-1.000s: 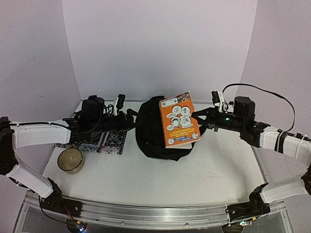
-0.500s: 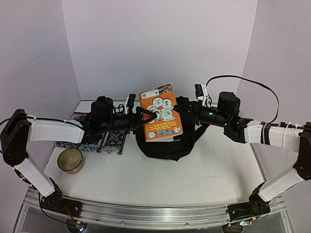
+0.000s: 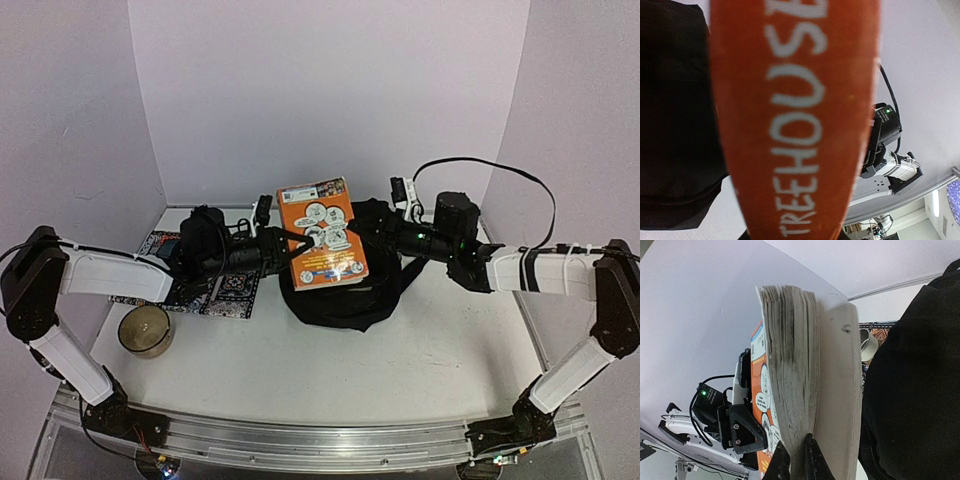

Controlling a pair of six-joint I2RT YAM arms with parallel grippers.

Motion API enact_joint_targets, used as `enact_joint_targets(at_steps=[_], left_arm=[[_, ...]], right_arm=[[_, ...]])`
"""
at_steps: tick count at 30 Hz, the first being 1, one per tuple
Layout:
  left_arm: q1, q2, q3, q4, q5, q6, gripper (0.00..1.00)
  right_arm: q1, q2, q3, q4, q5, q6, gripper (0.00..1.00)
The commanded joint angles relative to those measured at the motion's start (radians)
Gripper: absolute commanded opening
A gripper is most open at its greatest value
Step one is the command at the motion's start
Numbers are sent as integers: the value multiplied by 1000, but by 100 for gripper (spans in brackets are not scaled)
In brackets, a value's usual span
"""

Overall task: Pack the student bag
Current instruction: Pass from the right arm to the left, then pass from the left arm to the right

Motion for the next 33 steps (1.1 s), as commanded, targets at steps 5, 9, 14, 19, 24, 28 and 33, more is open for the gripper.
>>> enact_joint_targets(at_steps=[5,9,14,19,24,28,33], left_arm=[[19,-74,-70,114,17,21,0],[75,-121,-128,112,15,29,0],[144,-163,-177,106,53,16,0],[159,-191,-181,106,49,10,0],[159,-193,-142,108,17,-12,0],[155,-179,-97,121,-11,-36,0],[144,-157,-53,165,-58,-70,0]], right_arm=[[14,-27,124,-174,55,-227,10],[14,-43,187,-402,110,-431,33],[15,-38,249,-604,117,-576,54],[21,-76,151,-516,128,-454,75],[69,-94,-11,-219,129,-184,98],[145,-58,-74,7,166,-10,98],[225,12,-102,202,240,126,98]])
